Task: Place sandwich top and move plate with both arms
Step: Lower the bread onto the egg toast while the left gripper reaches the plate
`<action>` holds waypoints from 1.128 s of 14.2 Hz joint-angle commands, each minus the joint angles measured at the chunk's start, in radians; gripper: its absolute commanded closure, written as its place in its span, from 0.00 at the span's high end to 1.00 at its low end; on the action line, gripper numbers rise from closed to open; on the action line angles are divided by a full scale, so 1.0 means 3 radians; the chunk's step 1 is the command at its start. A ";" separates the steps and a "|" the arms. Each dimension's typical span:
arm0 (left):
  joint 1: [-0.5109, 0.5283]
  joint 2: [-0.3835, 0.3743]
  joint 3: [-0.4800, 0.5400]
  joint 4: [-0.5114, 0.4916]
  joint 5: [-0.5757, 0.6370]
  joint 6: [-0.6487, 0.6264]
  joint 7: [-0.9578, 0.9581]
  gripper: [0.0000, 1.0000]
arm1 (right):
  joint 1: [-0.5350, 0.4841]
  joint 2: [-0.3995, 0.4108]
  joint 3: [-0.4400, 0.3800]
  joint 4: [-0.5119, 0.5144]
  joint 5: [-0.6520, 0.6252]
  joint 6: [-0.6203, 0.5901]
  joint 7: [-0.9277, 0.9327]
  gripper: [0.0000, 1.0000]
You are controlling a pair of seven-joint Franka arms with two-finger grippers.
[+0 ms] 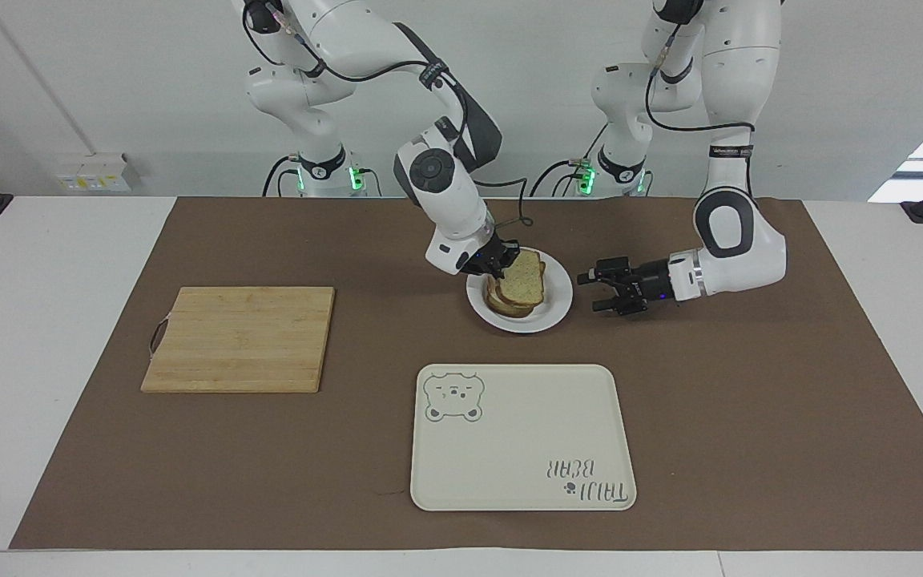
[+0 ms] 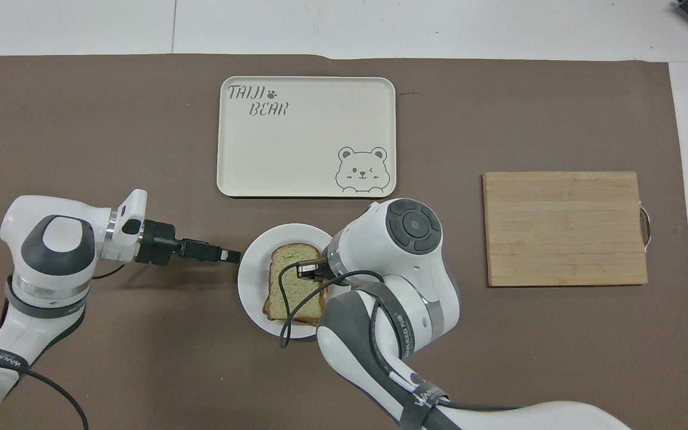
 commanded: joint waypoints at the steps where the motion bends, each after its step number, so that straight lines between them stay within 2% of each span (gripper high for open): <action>1: -0.0079 -0.0087 0.0037 -0.0207 -0.0091 0.0108 0.0088 1.00 | 0.0001 0.0025 0.0029 -0.0020 0.0110 0.0118 0.0017 0.00; 4: -0.0079 -0.0143 0.0037 -0.0340 -0.0091 0.0118 0.0195 1.00 | 0.0016 0.0025 0.0029 -0.0041 0.0110 0.0123 0.0033 0.00; 5: -0.0079 -0.0143 0.0037 -0.0345 -0.0091 0.0123 0.0200 1.00 | 0.0017 0.0035 0.0029 -0.0036 0.0110 0.0123 0.0033 0.18; 6: -0.0089 -0.0143 0.0037 -0.0350 -0.0091 0.0124 0.0200 1.00 | 0.0017 0.0035 0.0029 -0.0036 0.0110 0.0118 0.0033 0.49; 7: -0.0171 -0.0143 0.0037 -0.0350 -0.0091 0.0144 0.0195 1.00 | 0.0011 0.0035 0.0029 -0.0036 0.0110 0.0118 0.0033 0.57; 8: -0.0197 -0.0143 0.0037 -0.0365 -0.0091 0.0174 0.0195 0.96 | 0.0017 0.0040 0.0029 -0.0026 0.0110 0.0118 0.0038 0.71; 9: -0.0222 -0.0143 0.0037 -0.0371 -0.0091 0.0210 0.0195 0.96 | 0.0017 0.0040 0.0029 -0.0015 0.0110 0.0113 0.0038 0.94; 10: -0.0248 -0.0148 0.0037 -0.0376 -0.0091 0.0221 0.0190 0.91 | 0.0017 0.0046 0.0029 0.0000 0.0105 0.0108 0.0033 1.00; 11: -0.0248 -0.0148 0.0037 -0.0386 -0.0091 0.0231 0.0190 0.75 | 0.0017 0.0041 0.0024 0.0010 0.0090 0.0098 0.0017 1.00; 12: -0.0248 -0.0148 0.0037 -0.0386 -0.0091 0.0231 0.0185 0.51 | 0.0006 0.0010 0.0024 0.0020 0.0059 0.0083 0.0007 1.00; 13: -0.0248 -0.0148 0.0037 -0.0386 -0.0091 0.0231 0.0185 0.48 | -0.0019 -0.0021 0.0019 0.0025 0.0049 0.0062 0.0002 1.00; 16: -0.0253 -0.0148 0.0037 -0.0396 -0.0091 0.0236 0.0195 0.48 | -0.0045 -0.0138 -0.0006 0.0031 0.0033 -0.0040 -0.0003 1.00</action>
